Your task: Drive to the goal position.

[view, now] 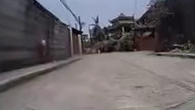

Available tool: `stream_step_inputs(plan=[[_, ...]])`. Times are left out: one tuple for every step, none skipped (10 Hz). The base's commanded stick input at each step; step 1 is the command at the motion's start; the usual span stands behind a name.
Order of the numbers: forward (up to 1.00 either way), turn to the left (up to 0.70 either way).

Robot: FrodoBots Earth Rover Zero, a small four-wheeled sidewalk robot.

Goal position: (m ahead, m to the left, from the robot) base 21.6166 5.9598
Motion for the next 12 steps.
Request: stream_step_inputs(plan=[[1.0, 0.0], [1.0, 0.0], [1.0, 0.0], [1.0, 0.0], [1.0, 0.0], [1.0, 0.0], [1.0, 0.0], [1.0, 0.0], [1.0, 0.0], [1.0, 0.0], [1.0, 0.0], [1.0, 0.0]])
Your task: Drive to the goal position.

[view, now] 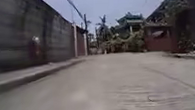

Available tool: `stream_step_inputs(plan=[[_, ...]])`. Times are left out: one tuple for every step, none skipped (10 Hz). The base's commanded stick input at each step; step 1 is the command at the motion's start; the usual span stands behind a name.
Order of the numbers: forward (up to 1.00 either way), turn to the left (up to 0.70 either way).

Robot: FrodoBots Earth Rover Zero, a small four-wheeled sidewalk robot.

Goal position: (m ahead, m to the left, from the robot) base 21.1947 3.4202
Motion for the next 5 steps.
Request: stream_step_inputs(plan=[[1.0, 0.0], [1.0, 0.0], [1.0, 0.0], [1.0, 0.0], [1.0, 0.0]])
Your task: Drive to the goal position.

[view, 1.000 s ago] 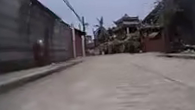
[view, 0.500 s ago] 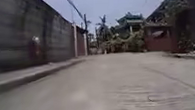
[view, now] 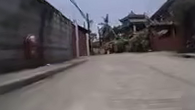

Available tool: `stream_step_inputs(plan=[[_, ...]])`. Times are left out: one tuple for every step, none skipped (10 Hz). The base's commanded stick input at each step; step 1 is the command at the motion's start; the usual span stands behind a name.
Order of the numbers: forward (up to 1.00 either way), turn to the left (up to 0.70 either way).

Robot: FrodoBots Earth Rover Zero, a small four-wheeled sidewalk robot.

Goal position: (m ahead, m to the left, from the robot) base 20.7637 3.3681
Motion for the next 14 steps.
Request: stream_step_inputs(plan=[[1.0, 0.0], [1.0, -0.01], [1.0, -0.07], [1.0, -0.31], [1.0, -0.4], [1.0, -0.4], [1.0, -0.4], [1.0, -0.4], [1.0, -0.4], [1.0, -0.38], [1.0, -0.29], [1.0, -0.12], [1.0, 0.0], [1.0, 0.0]])
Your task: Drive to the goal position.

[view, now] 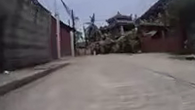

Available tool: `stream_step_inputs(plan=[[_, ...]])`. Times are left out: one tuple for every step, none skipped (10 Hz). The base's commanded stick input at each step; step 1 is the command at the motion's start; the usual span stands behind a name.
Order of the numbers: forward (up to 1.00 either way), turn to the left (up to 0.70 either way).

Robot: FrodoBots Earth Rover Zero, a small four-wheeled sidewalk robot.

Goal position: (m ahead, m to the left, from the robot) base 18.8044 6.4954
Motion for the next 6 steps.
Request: stream_step_inputs(plan=[[1.0, 0.0], [1.0, 0.0], [1.0, 0.0], [1.0, 0.0], [1.0, 0.0], [1.0, 0.0]])
